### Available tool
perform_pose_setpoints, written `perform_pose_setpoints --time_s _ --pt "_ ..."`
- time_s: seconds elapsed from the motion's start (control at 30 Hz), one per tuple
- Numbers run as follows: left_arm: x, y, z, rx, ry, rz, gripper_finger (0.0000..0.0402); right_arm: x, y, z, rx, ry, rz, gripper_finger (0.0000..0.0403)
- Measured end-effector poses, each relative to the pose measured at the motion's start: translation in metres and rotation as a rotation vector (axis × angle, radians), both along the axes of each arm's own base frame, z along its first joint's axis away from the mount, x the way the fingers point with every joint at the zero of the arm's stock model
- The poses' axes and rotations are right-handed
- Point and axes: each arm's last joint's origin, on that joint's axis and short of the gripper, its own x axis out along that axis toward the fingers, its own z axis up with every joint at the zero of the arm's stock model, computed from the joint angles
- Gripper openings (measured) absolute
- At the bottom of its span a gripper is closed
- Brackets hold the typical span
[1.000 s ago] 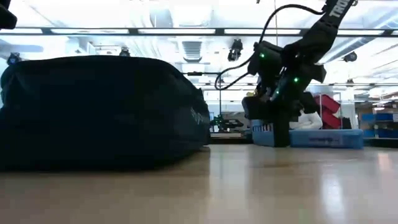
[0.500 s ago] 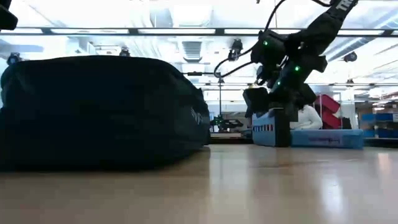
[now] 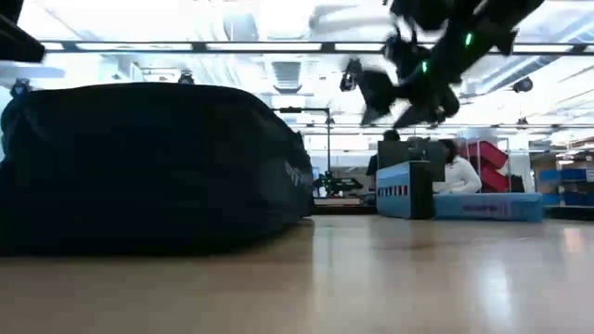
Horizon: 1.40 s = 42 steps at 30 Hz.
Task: Unpack backpack
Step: Remove the zip bag
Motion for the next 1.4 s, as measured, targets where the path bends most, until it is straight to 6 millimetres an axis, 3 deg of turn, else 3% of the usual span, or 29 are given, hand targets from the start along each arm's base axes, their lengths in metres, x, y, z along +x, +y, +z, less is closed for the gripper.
perform_pose_setpoints --time_s 0.17,0.4,0.57,0.67,0.9,1.07,1.27,1.4 --pt "0.011 0.019 -0.013 -0.047 0.043 0.063 0.008 0.028 0.043 0.015 -0.054 -0.044 0.331 0.0333" --pt "0.047 0.047 -0.025 -0.286 0.221 0.066 0.008 0.09 0.065 0.004 -0.116 0.162 0.575 0.0334" --pt "0.058 0.058 -0.042 -0.425 0.321 0.014 0.008 0.132 0.052 -0.011 -0.091 0.411 0.612 0.0335" --pt "0.055 0.06 -0.048 -0.424 0.337 0.014 0.008 0.151 0.043 -0.022 0.026 0.452 0.707 0.0333" --pt "0.056 0.06 -0.047 -0.426 0.341 0.009 0.008 0.17 0.026 -0.049 0.15 0.523 0.692 0.0307" --pt "0.056 0.06 -0.047 -0.418 0.334 0.015 0.008 0.173 0.025 -0.063 0.168 0.553 0.673 0.0224" --pt "0.056 0.06 -0.046 -0.381 0.319 0.018 0.008 0.172 0.036 -0.062 0.118 0.561 0.691 0.0037" --pt "0.056 0.061 -0.047 -0.377 0.317 0.022 0.008 0.17 0.048 -0.043 0.004 0.576 0.67 0.0014"
